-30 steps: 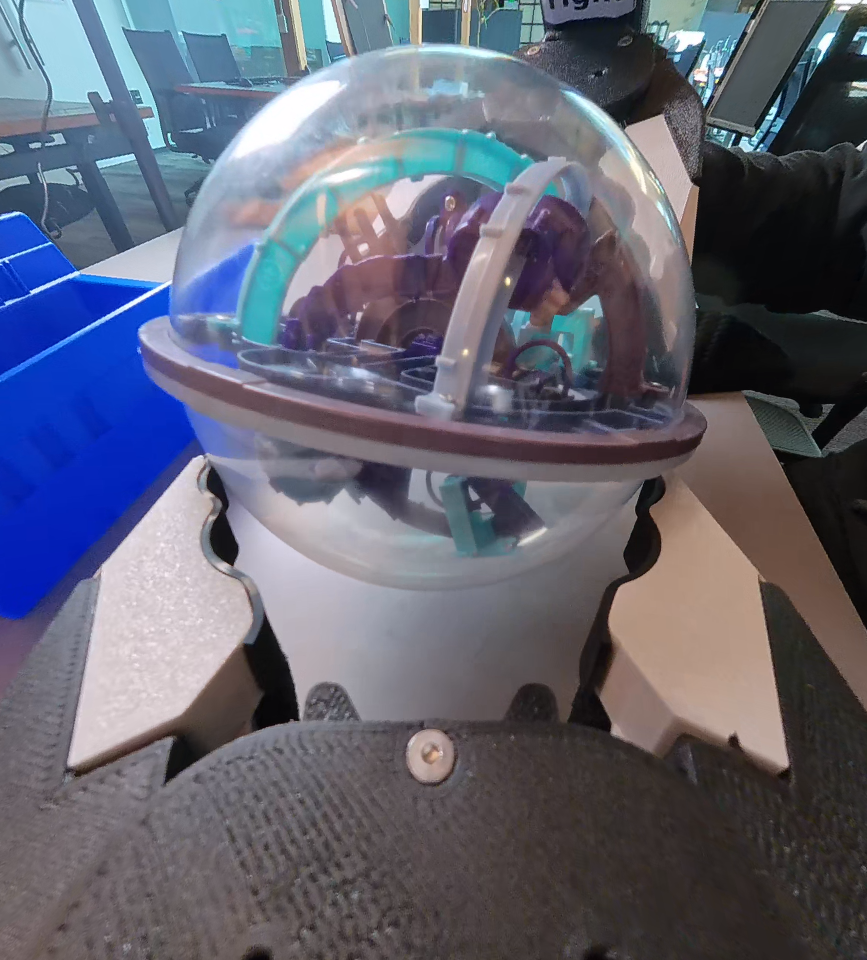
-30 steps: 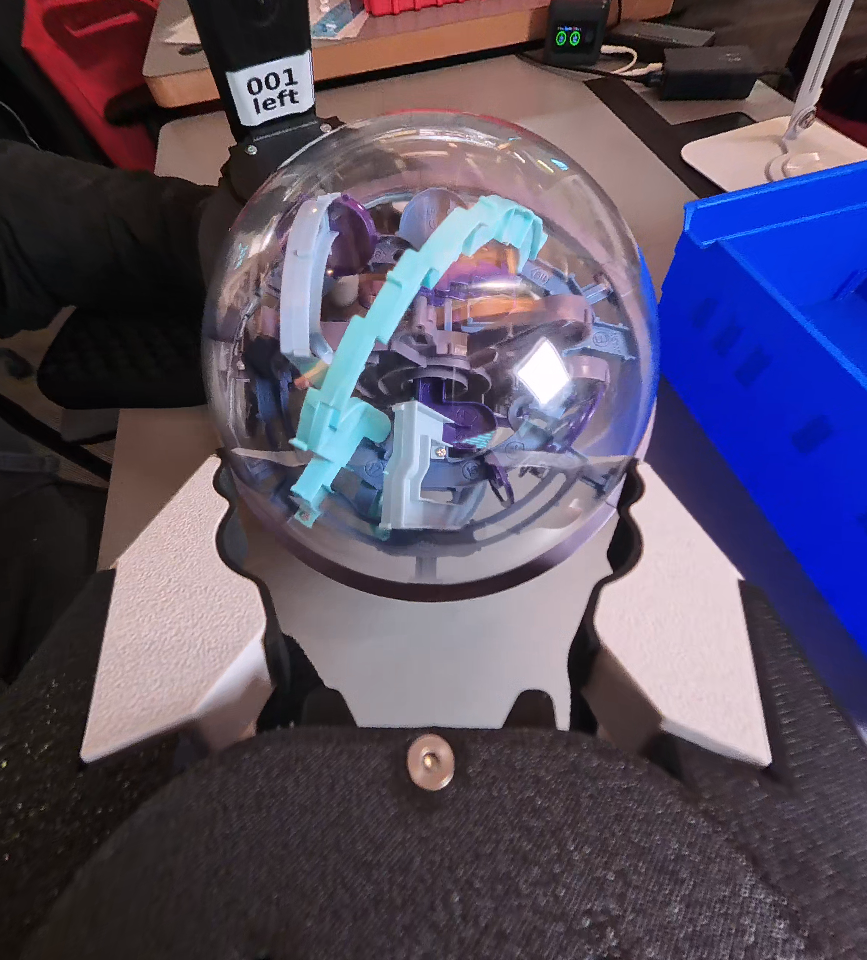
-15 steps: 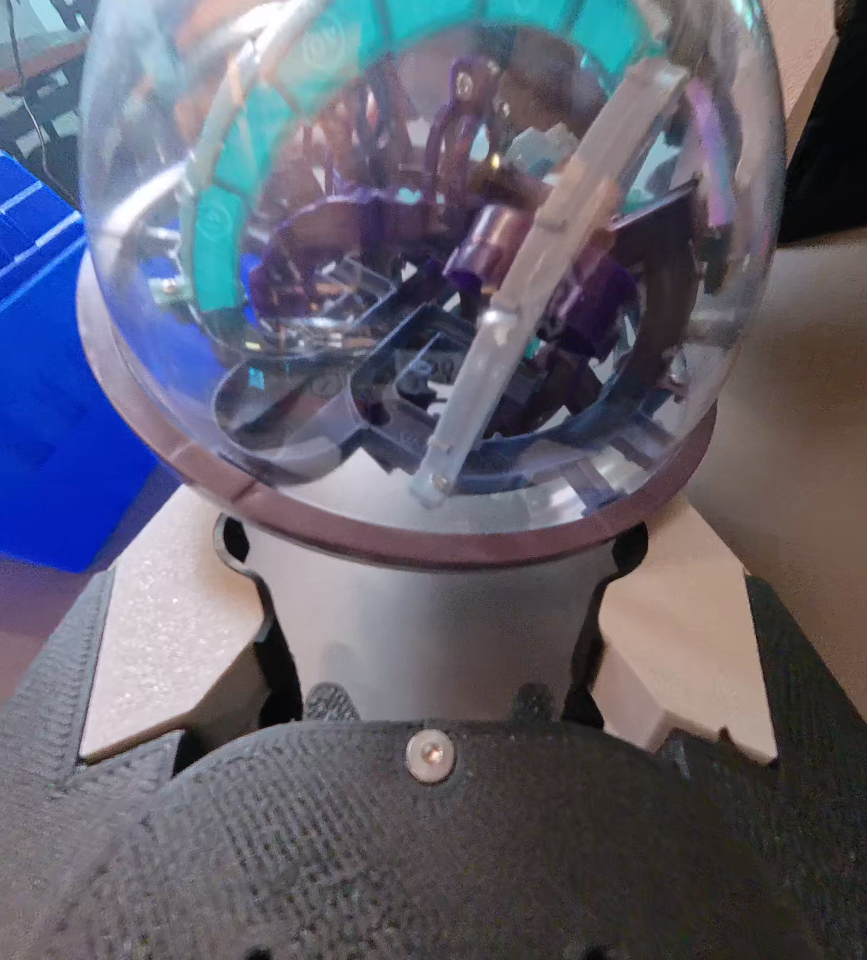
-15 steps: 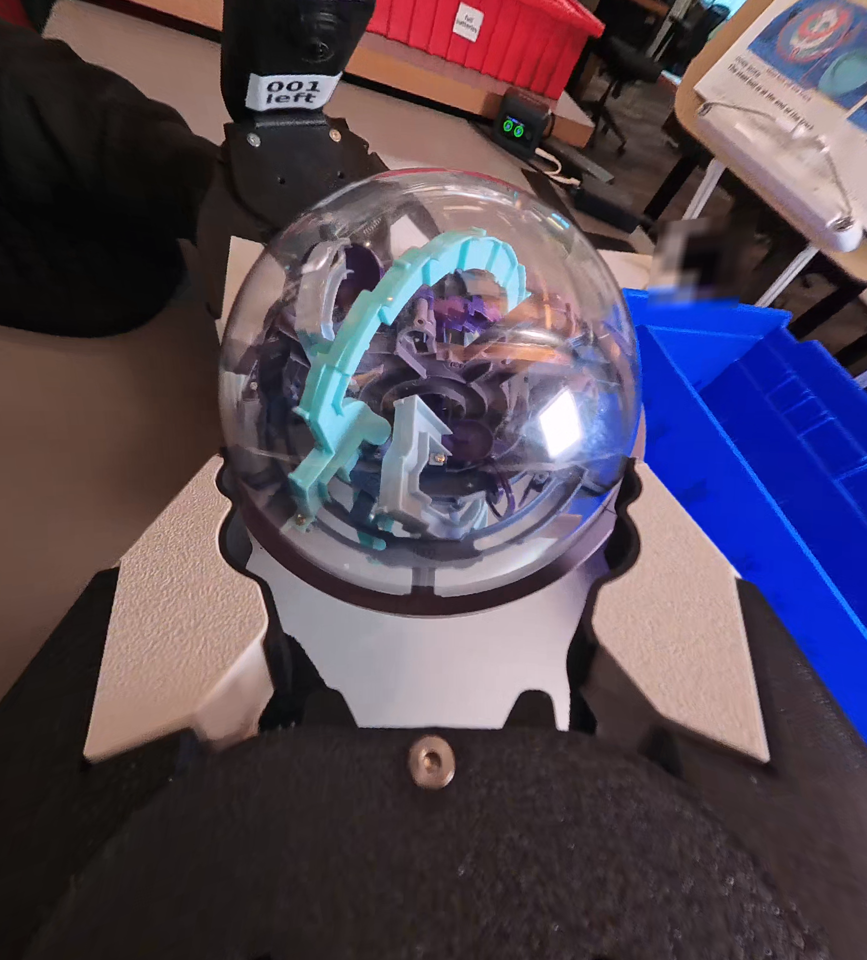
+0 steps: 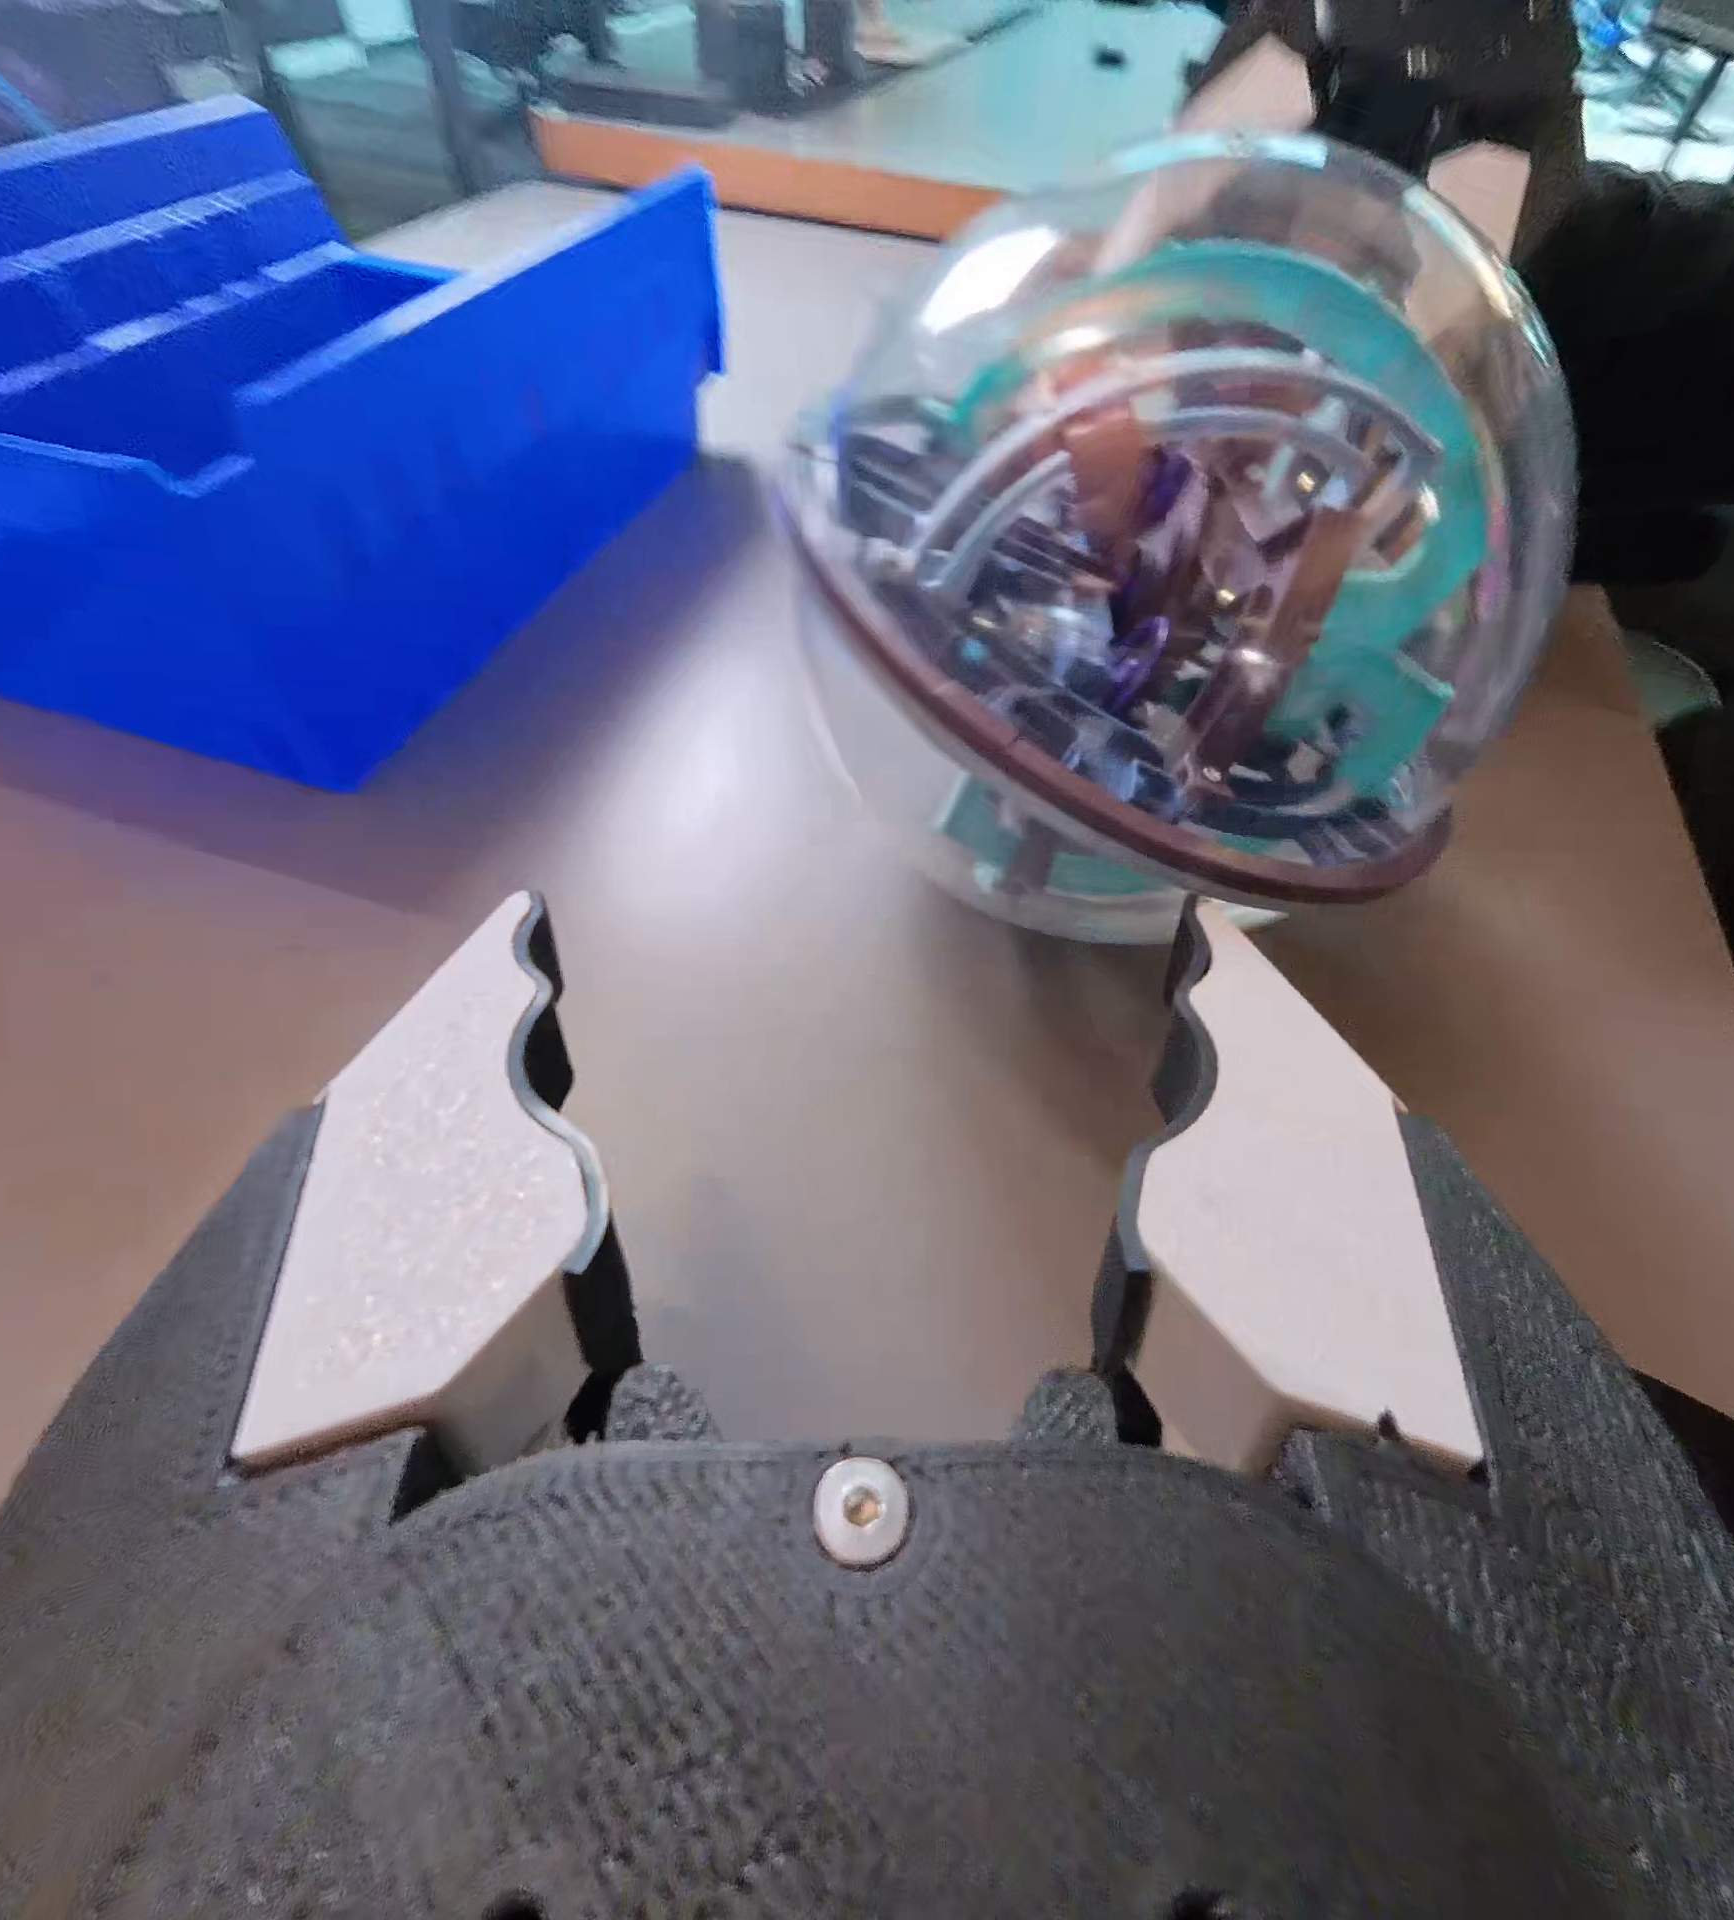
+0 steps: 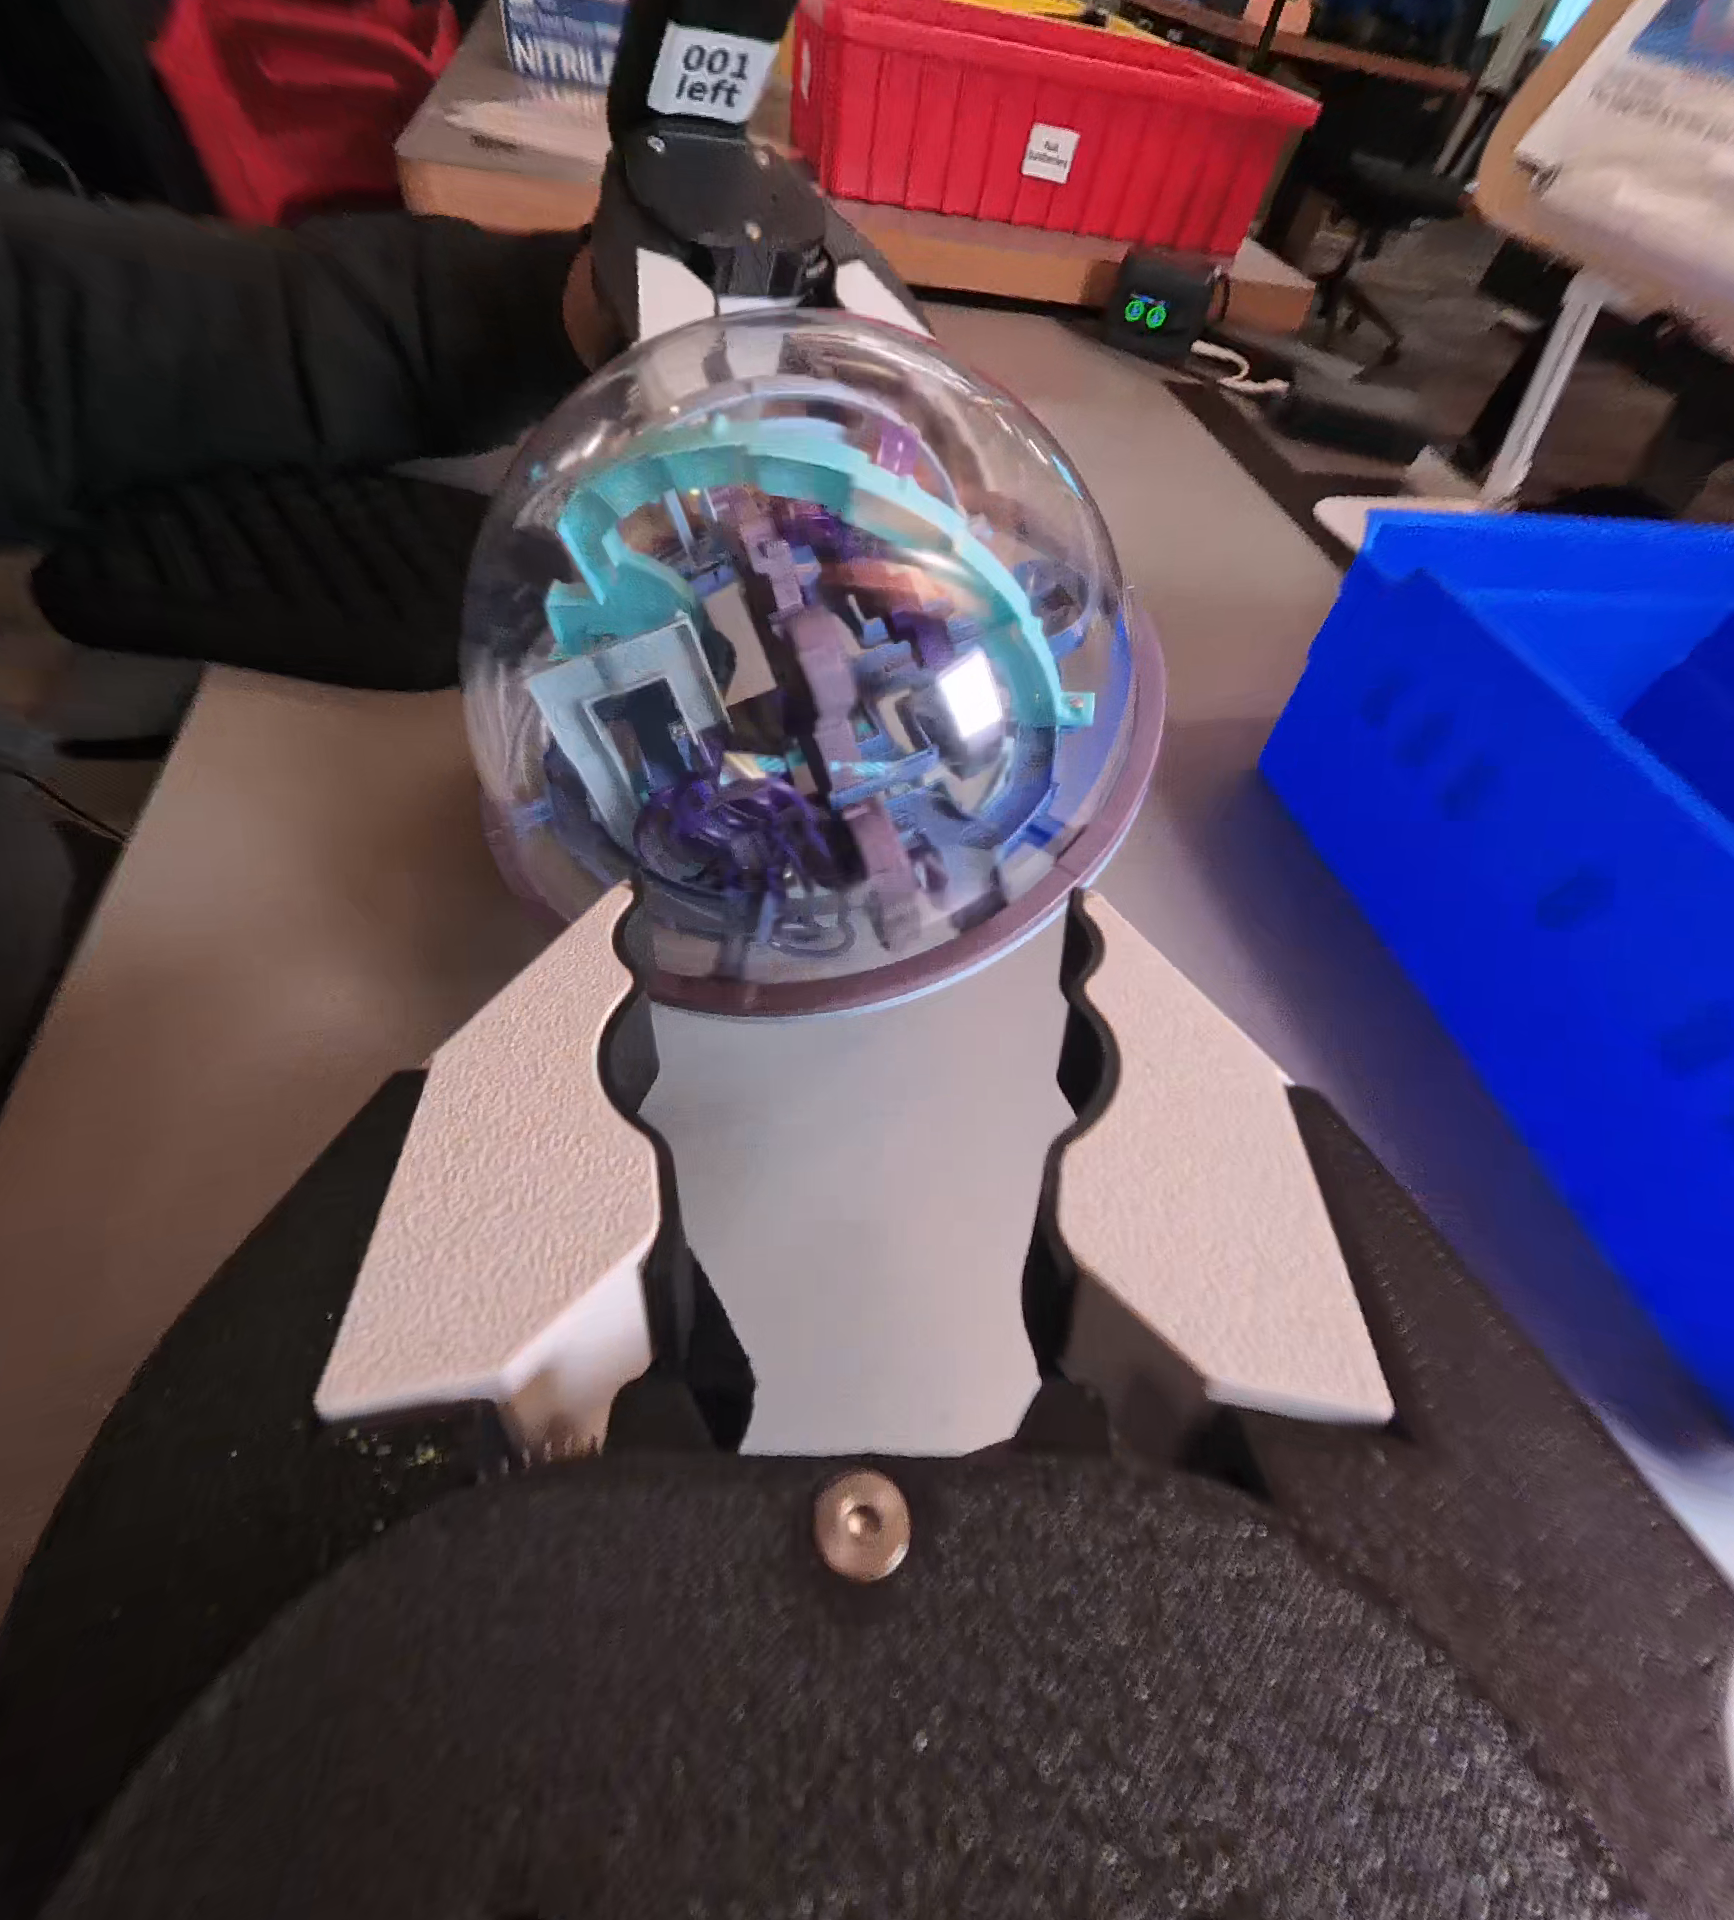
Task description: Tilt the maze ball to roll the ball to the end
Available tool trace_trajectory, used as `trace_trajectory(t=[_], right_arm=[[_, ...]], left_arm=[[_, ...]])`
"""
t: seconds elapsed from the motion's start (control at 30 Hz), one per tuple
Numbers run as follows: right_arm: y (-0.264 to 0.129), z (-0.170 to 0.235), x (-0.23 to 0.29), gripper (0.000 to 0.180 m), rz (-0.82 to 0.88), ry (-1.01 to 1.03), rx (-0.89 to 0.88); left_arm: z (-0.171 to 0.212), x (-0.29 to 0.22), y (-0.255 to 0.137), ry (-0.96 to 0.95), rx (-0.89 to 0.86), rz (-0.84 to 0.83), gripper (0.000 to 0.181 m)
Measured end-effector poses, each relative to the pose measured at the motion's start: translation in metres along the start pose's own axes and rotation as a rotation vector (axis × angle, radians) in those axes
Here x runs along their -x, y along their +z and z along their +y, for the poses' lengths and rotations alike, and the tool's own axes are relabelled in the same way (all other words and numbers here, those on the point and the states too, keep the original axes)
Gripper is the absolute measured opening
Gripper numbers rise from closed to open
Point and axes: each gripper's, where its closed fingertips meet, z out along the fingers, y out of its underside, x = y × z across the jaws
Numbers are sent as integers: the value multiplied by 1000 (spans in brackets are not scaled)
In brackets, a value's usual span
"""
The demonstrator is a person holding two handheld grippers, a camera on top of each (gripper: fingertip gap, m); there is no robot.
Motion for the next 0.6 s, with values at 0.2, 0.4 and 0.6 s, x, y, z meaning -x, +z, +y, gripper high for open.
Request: trace_trajectory(t=[0.2,0.4,0.6], right_arm=[[0,10,5,78,-116,144,-23],[-3,7,-3,48,-86,208,-63],[-15,-2,1,9,-154,250,-154]], left_arm=[[-28,-5,-22,-217,-212,110,92],[-31,-35,8,-263,-172,257,83],[-22,-4,1,-341,-232,158,58]])
